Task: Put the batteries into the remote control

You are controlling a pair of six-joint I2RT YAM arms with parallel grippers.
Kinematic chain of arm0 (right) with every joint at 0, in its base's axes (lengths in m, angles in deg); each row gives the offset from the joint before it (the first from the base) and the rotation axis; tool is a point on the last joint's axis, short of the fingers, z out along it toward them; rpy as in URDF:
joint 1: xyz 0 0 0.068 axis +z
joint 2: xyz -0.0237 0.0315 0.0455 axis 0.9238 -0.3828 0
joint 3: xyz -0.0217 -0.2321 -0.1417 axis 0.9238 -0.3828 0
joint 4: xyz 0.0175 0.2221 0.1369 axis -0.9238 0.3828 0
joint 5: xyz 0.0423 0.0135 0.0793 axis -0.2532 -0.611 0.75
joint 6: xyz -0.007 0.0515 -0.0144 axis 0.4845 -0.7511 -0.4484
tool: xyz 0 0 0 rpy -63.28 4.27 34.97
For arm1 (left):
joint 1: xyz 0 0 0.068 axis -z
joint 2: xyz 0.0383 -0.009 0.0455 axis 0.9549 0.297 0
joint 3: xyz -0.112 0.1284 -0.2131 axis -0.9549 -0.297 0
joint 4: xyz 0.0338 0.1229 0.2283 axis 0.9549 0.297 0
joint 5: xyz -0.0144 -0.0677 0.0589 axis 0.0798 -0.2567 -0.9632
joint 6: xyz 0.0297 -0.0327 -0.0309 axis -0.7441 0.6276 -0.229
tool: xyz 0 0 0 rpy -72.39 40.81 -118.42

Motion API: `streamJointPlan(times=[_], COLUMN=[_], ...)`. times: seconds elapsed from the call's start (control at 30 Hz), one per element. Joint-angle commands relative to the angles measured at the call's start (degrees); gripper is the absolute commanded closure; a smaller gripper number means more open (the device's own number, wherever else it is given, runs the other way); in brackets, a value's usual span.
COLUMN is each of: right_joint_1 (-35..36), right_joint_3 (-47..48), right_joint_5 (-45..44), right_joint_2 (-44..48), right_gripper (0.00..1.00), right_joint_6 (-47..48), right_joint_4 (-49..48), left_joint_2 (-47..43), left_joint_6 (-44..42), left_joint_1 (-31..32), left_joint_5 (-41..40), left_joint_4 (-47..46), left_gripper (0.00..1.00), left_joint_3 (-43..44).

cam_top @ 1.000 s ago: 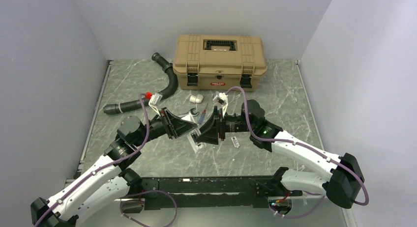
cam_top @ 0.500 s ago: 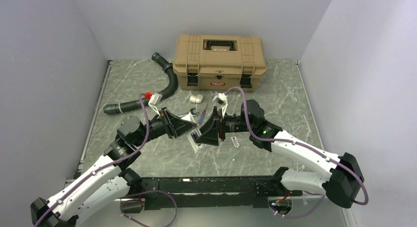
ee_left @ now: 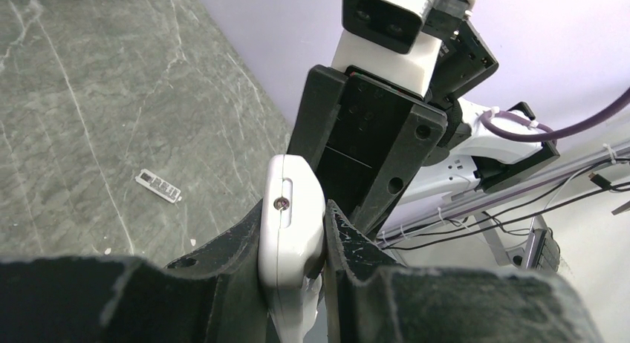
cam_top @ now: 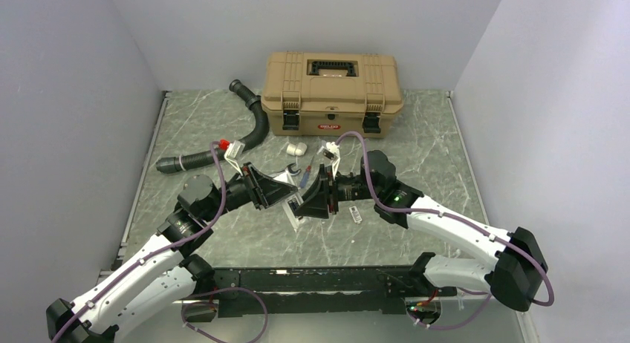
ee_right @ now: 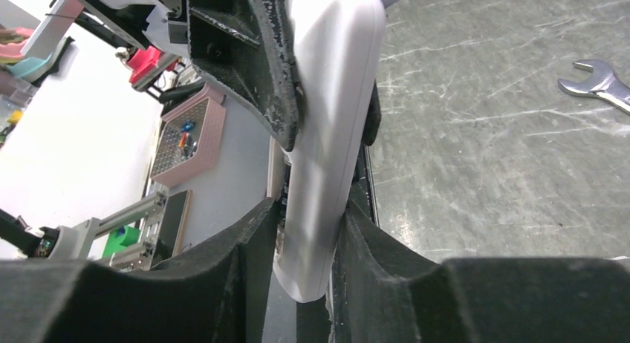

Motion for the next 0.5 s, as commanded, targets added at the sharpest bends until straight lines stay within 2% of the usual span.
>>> streamJointPlan(times=[0.0,0.1,0.3,0.4,0.47], right_joint_1=[0.1,0.2,0.4,0.4,0.4], right_joint_3=[2.3,2.5,2.8,2.8,2.7], right_joint_5=[0.3,0.4,0.6,0.9,0.9], right_joint_2=[-0.6,-0.7,-0.7,0.3,1.4], right_gripper=[0.64,0.72,0.73,0.51,0.41], right_joint_6=[0.9,1.3,1.4,1.9,3.2], right_joint_4=[-1.6,-1.2,-1.3,-1.6,-1.3], left_joint_2=[-1.0,-1.0,-1.0,-1.2,-1.4], left_joint_6=[0.2,0.4,0.2,0.2,0.1], left_joint_1=[0.2,0.1,0.1,0.2,0.2], left_joint_5=[-0.2,-0.1,-0.3,-0.6,-1.0], left_joint_4=[-2.5,-2.7,-2.3,-1.9,-1.7], left_gripper=[1.0,1.0,1.0,1.0,1.0], left_joint_3=[2.0,2.0,1.9,1.5,1.0])
